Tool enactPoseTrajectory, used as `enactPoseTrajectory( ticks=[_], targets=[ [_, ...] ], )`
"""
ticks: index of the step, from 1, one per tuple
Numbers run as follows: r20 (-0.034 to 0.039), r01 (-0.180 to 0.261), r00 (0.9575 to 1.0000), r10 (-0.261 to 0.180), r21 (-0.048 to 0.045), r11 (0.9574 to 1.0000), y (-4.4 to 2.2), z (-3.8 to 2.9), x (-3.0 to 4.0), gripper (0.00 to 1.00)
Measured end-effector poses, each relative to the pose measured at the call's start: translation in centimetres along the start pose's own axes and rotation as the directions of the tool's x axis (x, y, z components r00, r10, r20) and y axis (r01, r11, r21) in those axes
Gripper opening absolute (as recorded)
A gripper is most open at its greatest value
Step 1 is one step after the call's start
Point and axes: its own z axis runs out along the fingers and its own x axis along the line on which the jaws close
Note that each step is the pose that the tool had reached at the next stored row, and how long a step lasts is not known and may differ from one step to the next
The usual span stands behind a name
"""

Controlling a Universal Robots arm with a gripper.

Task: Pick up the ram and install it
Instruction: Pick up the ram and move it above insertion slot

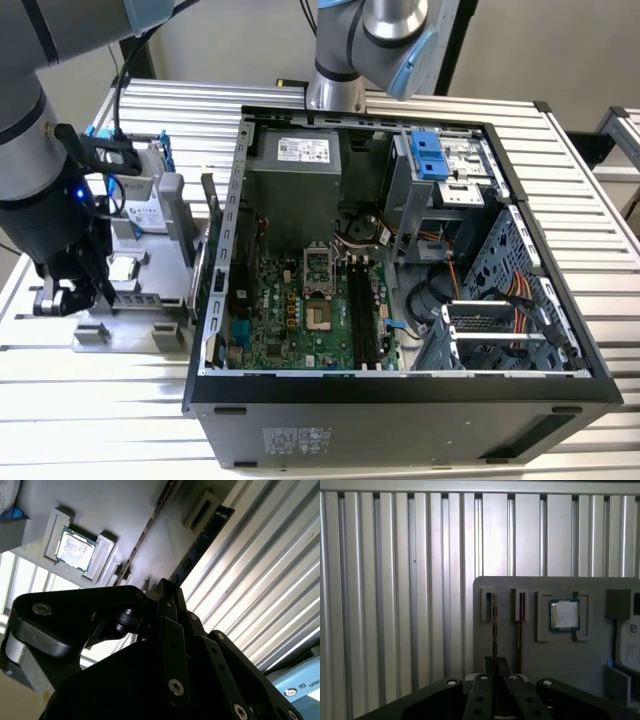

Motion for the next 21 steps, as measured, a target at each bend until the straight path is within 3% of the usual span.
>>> enactPoseTrajectory(
  ticks=[21],
  targets=[
    [0.0002,-0.007,1.0,0.007,0.0003,1.0,0.05,-2.79,-0.11,0.0]
  ],
)
